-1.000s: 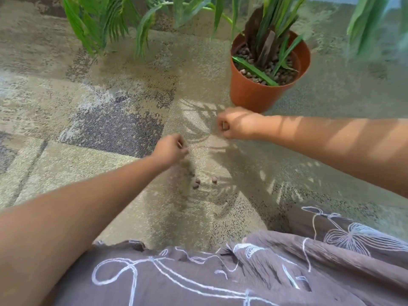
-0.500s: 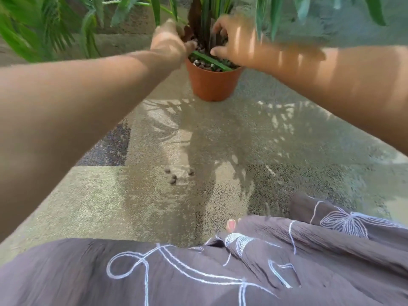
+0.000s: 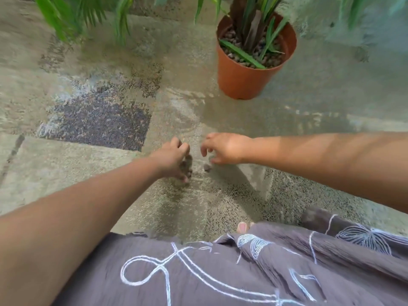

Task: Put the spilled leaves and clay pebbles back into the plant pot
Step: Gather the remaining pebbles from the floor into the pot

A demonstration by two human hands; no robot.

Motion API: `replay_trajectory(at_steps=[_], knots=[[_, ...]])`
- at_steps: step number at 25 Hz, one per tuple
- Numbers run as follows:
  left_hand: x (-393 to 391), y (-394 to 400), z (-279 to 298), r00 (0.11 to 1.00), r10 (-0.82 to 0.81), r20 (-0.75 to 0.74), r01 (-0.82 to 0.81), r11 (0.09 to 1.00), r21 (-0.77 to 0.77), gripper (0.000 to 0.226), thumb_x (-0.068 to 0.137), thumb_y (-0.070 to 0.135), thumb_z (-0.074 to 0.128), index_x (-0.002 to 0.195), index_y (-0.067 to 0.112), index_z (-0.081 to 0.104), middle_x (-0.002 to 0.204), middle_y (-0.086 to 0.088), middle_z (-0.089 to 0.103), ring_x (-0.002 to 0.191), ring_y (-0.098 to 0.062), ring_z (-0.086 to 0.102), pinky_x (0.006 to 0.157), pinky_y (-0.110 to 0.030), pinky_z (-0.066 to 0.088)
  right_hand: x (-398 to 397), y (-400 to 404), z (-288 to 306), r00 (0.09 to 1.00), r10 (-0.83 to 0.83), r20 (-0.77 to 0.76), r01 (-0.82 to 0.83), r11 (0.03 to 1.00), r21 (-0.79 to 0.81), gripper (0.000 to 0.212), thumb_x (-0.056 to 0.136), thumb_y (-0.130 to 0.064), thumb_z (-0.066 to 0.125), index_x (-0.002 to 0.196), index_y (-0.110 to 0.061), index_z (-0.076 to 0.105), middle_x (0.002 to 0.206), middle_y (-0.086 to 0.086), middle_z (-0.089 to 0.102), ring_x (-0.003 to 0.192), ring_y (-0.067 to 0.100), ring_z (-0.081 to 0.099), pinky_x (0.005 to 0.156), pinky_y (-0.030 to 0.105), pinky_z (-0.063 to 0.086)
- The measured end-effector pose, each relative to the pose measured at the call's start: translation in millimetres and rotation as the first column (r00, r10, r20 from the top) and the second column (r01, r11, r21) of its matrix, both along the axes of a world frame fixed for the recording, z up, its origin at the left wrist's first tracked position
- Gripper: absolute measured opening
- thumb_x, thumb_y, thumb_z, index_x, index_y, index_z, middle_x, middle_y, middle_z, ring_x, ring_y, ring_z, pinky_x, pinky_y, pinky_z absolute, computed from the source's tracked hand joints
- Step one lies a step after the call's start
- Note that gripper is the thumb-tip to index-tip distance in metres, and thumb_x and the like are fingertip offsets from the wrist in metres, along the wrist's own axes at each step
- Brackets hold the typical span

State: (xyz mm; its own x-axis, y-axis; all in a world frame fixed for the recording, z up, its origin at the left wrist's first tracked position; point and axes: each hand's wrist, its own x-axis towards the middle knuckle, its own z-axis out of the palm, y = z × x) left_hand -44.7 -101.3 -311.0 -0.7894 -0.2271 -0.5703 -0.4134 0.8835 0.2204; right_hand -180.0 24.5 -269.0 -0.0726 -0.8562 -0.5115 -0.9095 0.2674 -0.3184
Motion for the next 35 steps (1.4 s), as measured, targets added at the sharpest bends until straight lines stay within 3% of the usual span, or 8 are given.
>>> replay_trajectory(at_steps=[4, 10, 16, 21, 25, 29, 32, 35], knots=[[12, 14, -7, 0.998, 0.057, -0.003, -0.057, 0.994, 0.089, 0.078, 0.053, 0.051, 0.078, 0.115, 0.019, 0.044, 0.104, 0.001, 0.036, 0.092, -0.014, 0.043, 0.095, -0.031, 0.041, 22, -10, -22, 0.998, 0.033, 0.059, -0.036, 0.998, 0.055, 0.027, 0.088, -0.026, 0.058, 0.115, -0.021, 0.054, 0.105, 0.002, 0.050, 0.094, 0.018, 0.051, 0.074, 0.027, 0.041], [31, 39, -17, 0.822, 0.531, -0.204, -0.484, 0.841, 0.242, 0.021, 0.082, 0.006, 0.057, 0.101, 0.006, 0.050, 0.108, -0.009, 0.043, 0.075, -0.013, 0.047, 0.071, -0.024, 0.041, 46, -26, -35, 0.997, 0.053, 0.062, -0.053, 0.999, -0.007, 0.032, 0.085, -0.021, 0.062, 0.116, -0.019, 0.054, 0.093, 0.001, 0.041, 0.084, 0.019, 0.049, 0.060, 0.027, 0.034], [33, 40, -19, 0.817, 0.521, -0.248, -0.468, 0.849, 0.244, 0.007, 0.083, 0.009, 0.058, 0.085, 0.010, 0.052, 0.096, -0.003, 0.045, 0.079, -0.018, 0.050, 0.071, -0.028, 0.041, 41, -16, -40, 0.998, 0.011, 0.056, -0.010, 1.000, -0.022, 0.024, 0.083, -0.020, 0.063, 0.106, -0.018, 0.055, 0.096, 0.004, 0.046, 0.091, 0.020, 0.049, 0.073, 0.034, 0.045], [30, 48, -18, 0.841, 0.482, -0.246, -0.419, 0.867, 0.269, 0.008, 0.080, 0.013, 0.065, 0.087, 0.011, 0.061, 0.096, -0.006, 0.057, 0.085, -0.020, 0.056, 0.080, -0.033, 0.049, 29, 6, -39, 0.971, -0.187, 0.149, 0.185, 0.982, 0.027, 0.014, 0.081, -0.007, 0.066, 0.091, -0.016, 0.064, 0.095, -0.002, 0.048, 0.086, 0.018, 0.055, 0.080, 0.031, 0.051], [10, 41, -1, 0.742, 0.618, -0.258, -0.510, 0.771, 0.382, 0.005, 0.079, 0.009, 0.066, 0.080, 0.011, 0.062, 0.085, -0.002, 0.060, 0.078, -0.016, 0.062, 0.072, -0.028, 0.052, 10, 7, -21, 0.957, -0.238, 0.169, 0.241, 0.971, 0.003, 0.013, 0.081, -0.005, 0.066, 0.091, -0.013, 0.065, 0.097, 0.003, 0.059, 0.088, 0.020, 0.059, 0.082, 0.033, 0.052], [-37, 23, 45, 0.728, 0.613, -0.307, -0.483, 0.776, 0.406, 0.009, 0.077, 0.014, 0.068, 0.084, 0.009, 0.064, 0.074, 0.003, 0.061, 0.059, -0.004, 0.053, 0.054, -0.015, 0.042, -22, 7, 27, 0.915, -0.352, 0.198, 0.385, 0.909, -0.162, 0.014, 0.080, -0.004, 0.068, 0.093, -0.010, 0.067, 0.094, 0.005, 0.064, 0.082, 0.015, 0.059, 0.078, 0.028, 0.052], [-82, 3, 92, 0.659, 0.623, -0.421, -0.462, 0.777, 0.427, 0.014, 0.080, 0.017, 0.064, 0.089, 0.006, 0.063, 0.083, -0.005, 0.065, 0.067, -0.014, 0.059, 0.060, -0.023, 0.049, -60, 0, 65, 0.890, -0.421, 0.176, 0.455, 0.785, -0.421, 0.015, 0.077, -0.009, 0.072, 0.091, -0.012, 0.068, 0.090, -0.001, 0.062, 0.078, 0.009, 0.058, 0.072, 0.018, 0.047], [-130, -12, 139, 0.571, 0.649, -0.502, -0.430, 0.758, 0.491, 0.010, 0.081, 0.017, 0.064, 0.085, 0.009, 0.061, 0.089, -0.007, 0.065, 0.076, -0.018, 0.064, 0.075, -0.031, 0.056, -103, -10, 89, 0.811, -0.551, 0.196, 0.541, 0.580, -0.609, 0.014, 0.075, -0.012, 0.073, 0.088, -0.014, 0.069, 0.084, -0.001, 0.064, 0.074, 0.009, 0.059, 0.070, 0.022, 0.050]])
